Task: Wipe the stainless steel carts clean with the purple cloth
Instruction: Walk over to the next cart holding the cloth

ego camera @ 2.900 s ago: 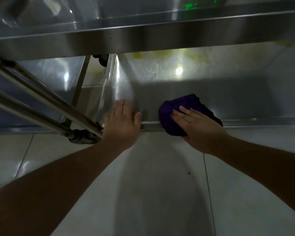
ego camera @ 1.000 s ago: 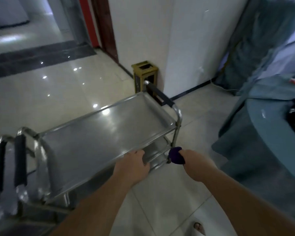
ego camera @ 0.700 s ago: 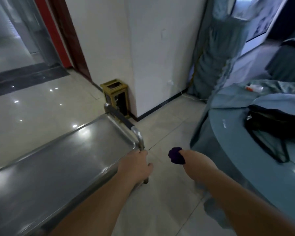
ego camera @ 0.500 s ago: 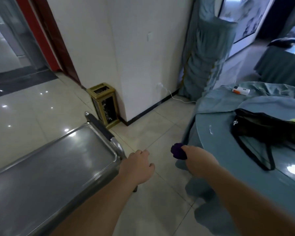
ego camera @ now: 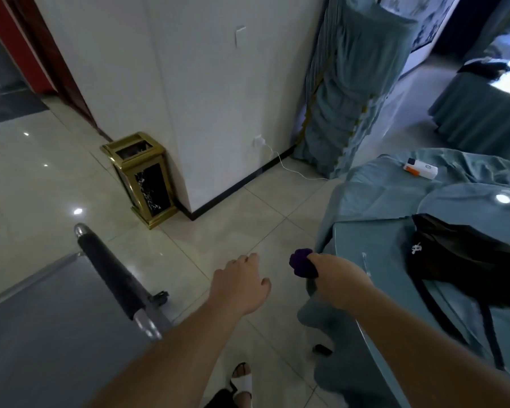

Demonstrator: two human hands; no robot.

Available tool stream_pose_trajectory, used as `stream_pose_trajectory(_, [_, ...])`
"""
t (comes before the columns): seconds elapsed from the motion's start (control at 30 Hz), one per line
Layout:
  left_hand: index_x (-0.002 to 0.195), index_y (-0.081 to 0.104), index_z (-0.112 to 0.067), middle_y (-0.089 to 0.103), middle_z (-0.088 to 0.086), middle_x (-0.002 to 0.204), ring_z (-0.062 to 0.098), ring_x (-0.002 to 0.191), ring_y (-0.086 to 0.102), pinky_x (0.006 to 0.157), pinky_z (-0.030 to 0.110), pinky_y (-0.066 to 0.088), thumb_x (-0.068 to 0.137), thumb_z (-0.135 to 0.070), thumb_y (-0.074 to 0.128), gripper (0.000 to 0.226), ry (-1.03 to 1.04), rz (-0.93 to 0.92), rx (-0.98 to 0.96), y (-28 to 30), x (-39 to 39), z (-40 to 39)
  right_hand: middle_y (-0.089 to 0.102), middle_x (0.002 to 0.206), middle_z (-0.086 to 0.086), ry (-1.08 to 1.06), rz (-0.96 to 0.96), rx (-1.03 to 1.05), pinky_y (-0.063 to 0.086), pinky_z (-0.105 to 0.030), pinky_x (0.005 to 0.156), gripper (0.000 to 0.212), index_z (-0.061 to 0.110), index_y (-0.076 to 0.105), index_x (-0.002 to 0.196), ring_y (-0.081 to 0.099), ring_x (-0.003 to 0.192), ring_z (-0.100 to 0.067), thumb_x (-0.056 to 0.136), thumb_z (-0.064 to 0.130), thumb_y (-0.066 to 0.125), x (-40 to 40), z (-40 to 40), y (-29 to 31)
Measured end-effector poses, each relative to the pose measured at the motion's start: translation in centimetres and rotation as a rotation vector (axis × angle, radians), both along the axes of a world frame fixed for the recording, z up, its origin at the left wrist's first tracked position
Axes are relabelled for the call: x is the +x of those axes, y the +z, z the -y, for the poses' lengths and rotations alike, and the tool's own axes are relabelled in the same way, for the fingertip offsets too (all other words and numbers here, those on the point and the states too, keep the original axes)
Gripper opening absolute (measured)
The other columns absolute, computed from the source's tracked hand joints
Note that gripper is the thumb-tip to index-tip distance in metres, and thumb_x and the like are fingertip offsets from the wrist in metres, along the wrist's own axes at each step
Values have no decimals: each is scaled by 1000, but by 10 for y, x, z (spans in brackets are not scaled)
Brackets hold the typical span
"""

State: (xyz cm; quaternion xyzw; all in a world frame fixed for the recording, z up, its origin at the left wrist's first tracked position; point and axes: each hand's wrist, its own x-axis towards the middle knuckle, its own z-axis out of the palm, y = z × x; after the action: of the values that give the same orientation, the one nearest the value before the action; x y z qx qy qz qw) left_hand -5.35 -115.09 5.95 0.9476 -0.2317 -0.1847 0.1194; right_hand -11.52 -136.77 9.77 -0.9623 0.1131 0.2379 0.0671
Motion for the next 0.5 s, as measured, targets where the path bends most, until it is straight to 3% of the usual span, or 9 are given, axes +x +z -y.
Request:
stream_pose_trajectory(0.13, [155,37,-23,54,2,143,25,122,54,90,42,45,101,-52,43,61,-5,4,5,12,89,13,60,100,4,-54,48,-20,41,-26,76,27,18,54,127,57,87,-14,103,11,47,68,22,7])
stream_pose_trajectory(0.2, [153,39,-22,54,3,143,25,122,54,87,42,42,101,-52,43,60,7,20,22,17,131,16,58,96,6,-68,88,-4,43,-26,75,24,18,55,124,57,85,-13,102,12,46,102,28,7])
stream_pose_trajectory(0.33, [150,41,-22,55,3,141,25,121,54,90,43,45,100,-53,42,59,85,-5,15,14,196,15,65,115,0,-8,74,33,50,-30,90,25,18,55,127,63,103,-17,105,15,46,184,31,3])
stream_pose_trajectory(0.5, [149,41,-27,55,2,141,25,124,54,95,45,45,100,-55,44,57,207,-13,33,0,278,2,60,137,2,90,64,132,46,-34,108,32,20,56,137,59,126,-21,107,20,46,306,26,-11])
